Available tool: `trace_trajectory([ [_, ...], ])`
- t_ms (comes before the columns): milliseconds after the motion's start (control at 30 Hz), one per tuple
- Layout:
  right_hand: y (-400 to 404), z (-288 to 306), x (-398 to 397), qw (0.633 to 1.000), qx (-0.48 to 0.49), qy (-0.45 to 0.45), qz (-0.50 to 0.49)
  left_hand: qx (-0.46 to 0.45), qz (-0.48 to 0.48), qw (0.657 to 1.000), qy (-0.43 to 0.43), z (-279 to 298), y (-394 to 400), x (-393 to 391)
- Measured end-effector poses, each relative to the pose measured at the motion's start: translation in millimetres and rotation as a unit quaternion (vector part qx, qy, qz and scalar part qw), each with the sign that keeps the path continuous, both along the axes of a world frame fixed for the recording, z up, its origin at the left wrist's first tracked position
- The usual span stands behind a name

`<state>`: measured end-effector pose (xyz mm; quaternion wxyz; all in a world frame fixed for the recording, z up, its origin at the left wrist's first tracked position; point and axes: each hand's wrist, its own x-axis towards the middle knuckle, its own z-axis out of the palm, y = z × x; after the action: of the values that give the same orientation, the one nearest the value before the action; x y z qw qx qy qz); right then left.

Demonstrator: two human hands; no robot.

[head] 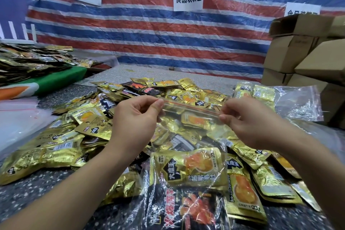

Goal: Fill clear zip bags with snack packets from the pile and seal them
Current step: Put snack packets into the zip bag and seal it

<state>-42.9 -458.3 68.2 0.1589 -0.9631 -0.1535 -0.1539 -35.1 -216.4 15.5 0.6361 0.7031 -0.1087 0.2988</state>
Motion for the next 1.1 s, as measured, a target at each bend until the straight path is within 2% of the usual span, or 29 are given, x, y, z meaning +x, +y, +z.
trace_trajectory([
  [400, -6.4, -14.4, -2.1, 0.995, 0.02, -0.073, 0.061, -0.017, -0.008, 1.0, -0.003, 0.4, 3.1, 2.2],
  [600, -10.9, -23.9, -1.7, 0.99, 0.054, -0.062, 0.113, -0.009, -0.008, 1.0, 0.006, -0.5, 2.3, 1.7],
  [700, -13.4, -31.8, -1.1, 0.984, 0.091, -0.075, 0.13, -0.023, -0.032, 0.999, 0.016, -1.5, -0.1, 0.6],
  [800, -17.4, -40.7, 1.0, 0.973, 0.179, -0.083, 0.121, -0.038, -0.061, 0.997, 0.017, -0.8, -2.7, -0.2],
  [933, -13.1, -48.8, 5.4, 0.952, 0.299, 0.039, 0.048, -0.074, -0.077, 0.994, 0.016, 1.8, -1.2, -1.1],
  [1033, -10.4, -52.1, 3.8, 0.943, 0.291, 0.15, 0.059, -0.102, -0.1, 0.99, 0.022, 3.7, -0.5, -2.3],
  [1100, -8.3, -51.2, 0.0, 0.921, 0.295, 0.235, 0.102, -0.121, -0.117, 0.985, 0.028, 4.6, -0.7, -2.5],
])
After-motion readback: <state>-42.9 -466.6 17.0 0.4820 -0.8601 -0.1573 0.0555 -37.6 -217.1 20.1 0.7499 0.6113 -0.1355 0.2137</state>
